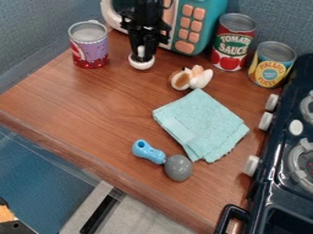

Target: Move the object to the upper left of the table

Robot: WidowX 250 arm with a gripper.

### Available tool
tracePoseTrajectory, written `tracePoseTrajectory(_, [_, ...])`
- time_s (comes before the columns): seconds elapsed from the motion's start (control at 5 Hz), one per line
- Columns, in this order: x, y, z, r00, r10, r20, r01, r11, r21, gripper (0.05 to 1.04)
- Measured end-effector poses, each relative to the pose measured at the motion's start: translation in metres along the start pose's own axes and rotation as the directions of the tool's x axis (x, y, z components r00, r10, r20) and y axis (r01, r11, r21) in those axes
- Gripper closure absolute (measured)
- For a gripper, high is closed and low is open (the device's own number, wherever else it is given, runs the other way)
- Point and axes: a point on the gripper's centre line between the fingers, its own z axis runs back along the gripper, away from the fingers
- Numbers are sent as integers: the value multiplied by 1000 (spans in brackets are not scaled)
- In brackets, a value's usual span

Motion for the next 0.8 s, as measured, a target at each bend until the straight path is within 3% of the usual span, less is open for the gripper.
tracePoseTrajectory(0.2, [0, -7, 0, 1000, -9, -9, 9, 1000, -9, 236])
tracePoseTrajectory(0.4, [0, -9, 8, 1000, 2, 6, -2, 1000, -25, 68])
tracePoseTrajectory(0.8, [-20, 7, 68, 997, -5, 80, 4, 1000, 12, 79])
